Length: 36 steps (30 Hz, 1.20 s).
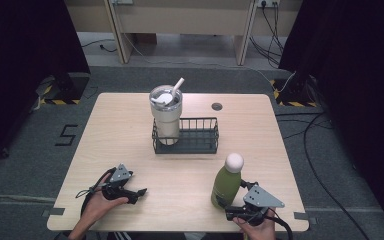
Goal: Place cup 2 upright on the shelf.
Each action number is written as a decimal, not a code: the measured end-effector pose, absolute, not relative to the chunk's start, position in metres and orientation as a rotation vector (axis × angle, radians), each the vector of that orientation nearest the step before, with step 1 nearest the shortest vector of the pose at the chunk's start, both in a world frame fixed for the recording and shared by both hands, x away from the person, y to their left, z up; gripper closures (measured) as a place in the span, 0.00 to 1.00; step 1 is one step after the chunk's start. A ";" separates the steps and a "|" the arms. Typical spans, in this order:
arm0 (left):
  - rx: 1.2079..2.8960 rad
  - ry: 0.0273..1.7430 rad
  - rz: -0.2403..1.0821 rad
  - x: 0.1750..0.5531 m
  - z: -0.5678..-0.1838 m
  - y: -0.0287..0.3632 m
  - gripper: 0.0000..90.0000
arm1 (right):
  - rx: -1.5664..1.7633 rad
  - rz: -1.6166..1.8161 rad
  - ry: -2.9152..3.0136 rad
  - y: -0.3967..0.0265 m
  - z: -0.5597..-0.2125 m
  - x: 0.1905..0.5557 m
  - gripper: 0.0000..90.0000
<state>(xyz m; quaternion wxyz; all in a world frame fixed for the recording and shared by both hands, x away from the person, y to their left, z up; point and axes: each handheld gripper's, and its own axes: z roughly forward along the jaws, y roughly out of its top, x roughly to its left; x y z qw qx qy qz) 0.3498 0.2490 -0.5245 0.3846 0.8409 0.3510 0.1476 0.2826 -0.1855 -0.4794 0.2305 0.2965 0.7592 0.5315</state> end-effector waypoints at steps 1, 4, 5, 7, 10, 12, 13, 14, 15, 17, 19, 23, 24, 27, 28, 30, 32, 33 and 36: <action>2.143 0.894 0.376 0.350 -0.525 0.249 0.13 | 0.816 1.462 2.088 -0.186 -0.479 0.283 0.17; 2.142 0.894 0.376 0.350 -0.525 0.249 0.13 | 0.813 1.459 2.092 -0.184 -0.481 0.285 0.17; 2.143 0.894 0.377 0.350 -0.525 0.249 0.13 | 0.812 1.462 2.093 -0.183 -0.481 0.286 0.17; 2.143 0.894 0.376 0.350 -0.525 0.249 0.13 | 0.815 1.473 2.096 -0.182 -0.482 0.288 0.18; 2.142 0.894 0.376 0.350 -0.525 0.249 0.13 | 0.811 1.481 2.103 -0.181 -0.485 0.289 0.20; 2.142 0.894 0.376 0.350 -0.525 0.249 0.13 | 0.814 1.483 2.104 -0.180 -0.487 0.290 0.20; 2.142 0.894 0.376 0.350 -0.525 0.249 0.13 | 0.816 1.482 2.108 -0.180 -0.489 0.291 0.20; 2.142 0.894 0.376 0.350 -0.525 0.249 0.13 | 0.822 1.484 2.109 -0.180 -0.490 0.291 0.20; 2.142 0.894 0.376 0.350 -0.525 0.249 0.13 | 0.820 1.485 2.110 -0.179 -0.491 0.292 0.21; 2.142 0.894 0.376 0.350 -0.525 0.249 0.13 | 0.828 1.504 2.107 -0.180 -0.492 0.292 0.21; 2.142 0.894 0.376 0.350 -0.525 0.249 0.13 | 0.834 1.522 2.105 -0.180 -0.493 0.293 0.22; 2.142 0.894 0.376 0.350 -0.525 0.249 0.13 | 0.845 1.551 2.102 -0.181 -0.495 0.295 0.22; 2.142 0.894 0.376 0.350 -0.525 0.249 0.13 | 0.842 1.556 2.099 -0.181 -0.496 0.295 0.22; 2.142 0.894 0.376 0.350 -0.525 0.249 0.13 | 0.843 1.569 2.099 -0.182 -0.497 0.296 0.22; 2.142 0.894 0.376 0.350 -0.525 0.249 0.13 | 0.843 1.566 2.100 -0.182 -0.497 0.296 0.22; 2.142 0.894 0.376 0.350 -0.525 0.249 0.13 | 0.836 1.564 2.097 -0.182 -0.496 0.296 0.22; 2.143 0.894 0.376 0.350 -0.525 0.249 0.13 | 0.836 1.559 2.088 -0.181 -0.496 0.295 0.23; 2.143 0.894 0.376 0.350 -0.525 0.249 0.13 | 0.829 1.560 2.084 -0.180 -0.496 0.295 0.23; 2.143 0.894 0.375 0.350 -0.525 0.249 0.13 | 0.794 1.542 2.086 -0.178 -0.496 0.295 0.23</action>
